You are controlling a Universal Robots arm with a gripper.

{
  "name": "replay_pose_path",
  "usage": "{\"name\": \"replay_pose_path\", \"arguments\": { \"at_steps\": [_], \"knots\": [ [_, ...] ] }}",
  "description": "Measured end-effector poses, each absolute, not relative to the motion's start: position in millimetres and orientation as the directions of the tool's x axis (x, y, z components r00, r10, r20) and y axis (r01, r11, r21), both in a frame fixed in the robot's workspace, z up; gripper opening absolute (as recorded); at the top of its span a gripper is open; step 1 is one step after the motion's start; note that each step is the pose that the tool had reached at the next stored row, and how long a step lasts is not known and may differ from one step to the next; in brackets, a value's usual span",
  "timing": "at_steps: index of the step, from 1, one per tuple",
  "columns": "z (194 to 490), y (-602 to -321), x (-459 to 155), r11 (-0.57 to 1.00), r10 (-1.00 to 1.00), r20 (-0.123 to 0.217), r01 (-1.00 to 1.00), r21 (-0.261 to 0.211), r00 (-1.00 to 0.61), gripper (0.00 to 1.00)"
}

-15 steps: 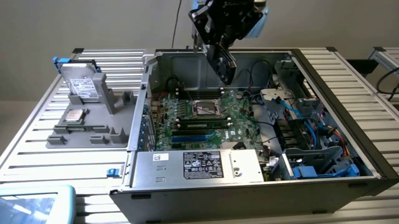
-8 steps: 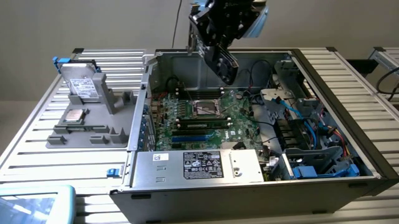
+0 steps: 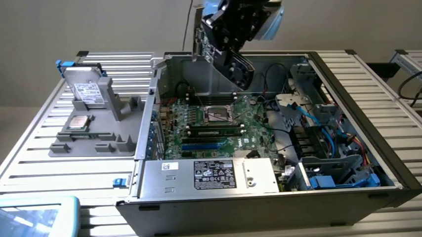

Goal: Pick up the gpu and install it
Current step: 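Insert the gpu into the slot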

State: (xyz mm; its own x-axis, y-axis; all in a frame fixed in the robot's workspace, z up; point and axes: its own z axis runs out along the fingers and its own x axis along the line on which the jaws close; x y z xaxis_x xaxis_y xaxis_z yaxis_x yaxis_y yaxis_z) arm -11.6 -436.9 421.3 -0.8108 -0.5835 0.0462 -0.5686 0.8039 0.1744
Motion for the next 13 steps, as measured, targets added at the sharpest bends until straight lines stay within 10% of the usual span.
{"name": "replay_pose_path", "arguments": {
  "at_steps": [13],
  "knots": [
    [420.3, -436.9, -11.6, 0.648, -0.757, 0.046, -0.741, 0.174, -0.652, 0.27]
  ]
}}
